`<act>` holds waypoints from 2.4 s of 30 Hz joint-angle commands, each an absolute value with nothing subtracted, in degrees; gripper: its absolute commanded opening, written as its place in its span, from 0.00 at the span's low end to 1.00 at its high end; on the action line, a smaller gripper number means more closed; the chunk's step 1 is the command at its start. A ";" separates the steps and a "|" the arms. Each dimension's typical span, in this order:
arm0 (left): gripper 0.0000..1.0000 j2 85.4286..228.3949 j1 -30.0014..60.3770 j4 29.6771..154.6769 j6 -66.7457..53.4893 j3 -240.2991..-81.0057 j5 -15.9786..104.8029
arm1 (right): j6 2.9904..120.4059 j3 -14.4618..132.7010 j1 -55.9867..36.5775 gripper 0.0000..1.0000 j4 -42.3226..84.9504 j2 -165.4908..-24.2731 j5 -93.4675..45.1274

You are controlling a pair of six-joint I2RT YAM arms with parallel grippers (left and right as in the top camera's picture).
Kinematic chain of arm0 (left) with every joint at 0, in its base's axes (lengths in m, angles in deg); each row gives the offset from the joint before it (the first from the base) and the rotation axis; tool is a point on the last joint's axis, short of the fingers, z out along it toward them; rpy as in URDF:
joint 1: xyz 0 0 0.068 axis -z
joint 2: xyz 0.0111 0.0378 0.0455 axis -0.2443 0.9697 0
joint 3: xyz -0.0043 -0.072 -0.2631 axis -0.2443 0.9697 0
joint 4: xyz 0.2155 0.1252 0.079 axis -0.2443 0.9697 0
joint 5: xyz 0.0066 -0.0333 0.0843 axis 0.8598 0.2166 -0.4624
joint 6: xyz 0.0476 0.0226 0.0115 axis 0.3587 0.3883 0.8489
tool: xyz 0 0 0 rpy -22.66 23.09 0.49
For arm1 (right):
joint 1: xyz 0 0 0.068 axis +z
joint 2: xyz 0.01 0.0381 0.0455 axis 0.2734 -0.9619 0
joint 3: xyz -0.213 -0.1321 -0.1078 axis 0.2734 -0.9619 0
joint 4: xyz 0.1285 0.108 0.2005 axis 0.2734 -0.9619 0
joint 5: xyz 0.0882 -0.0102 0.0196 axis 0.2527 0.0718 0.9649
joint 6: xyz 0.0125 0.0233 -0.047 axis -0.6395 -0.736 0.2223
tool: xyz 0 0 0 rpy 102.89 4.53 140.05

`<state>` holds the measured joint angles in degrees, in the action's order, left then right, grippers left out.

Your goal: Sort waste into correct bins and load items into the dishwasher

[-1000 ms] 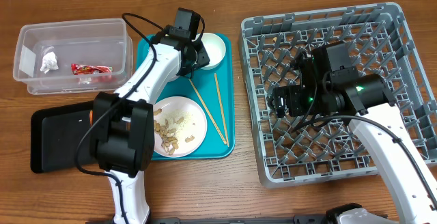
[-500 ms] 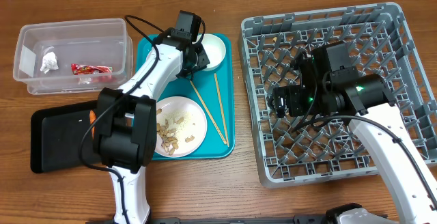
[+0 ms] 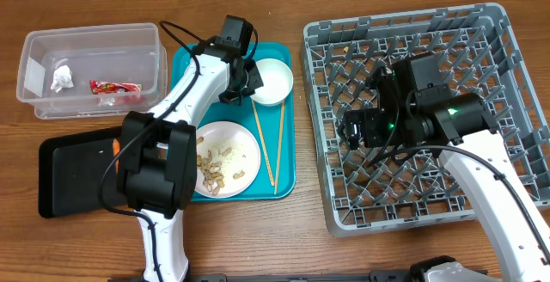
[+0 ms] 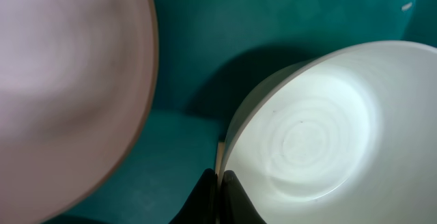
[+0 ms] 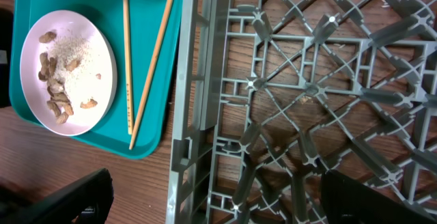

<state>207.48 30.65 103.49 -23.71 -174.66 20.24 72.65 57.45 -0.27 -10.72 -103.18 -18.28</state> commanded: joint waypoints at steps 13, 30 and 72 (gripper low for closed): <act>0.04 197.97 30.91 108.82 -13.83 -174.82 26.23 | 72.36 58.08 -2.55 1.00 -11.15 -101.34 -18.65; 0.04 192.70 41.86 110.61 -12.78 -174.82 33.35 | 70.79 58.08 -3.36 0.81 -3.13 -101.36 -17.16; 0.20 181.42 40.38 115.14 -9.48 -174.82 27.28 | 65.92 61.62 -8.05 0.04 0.08 -105.01 -57.78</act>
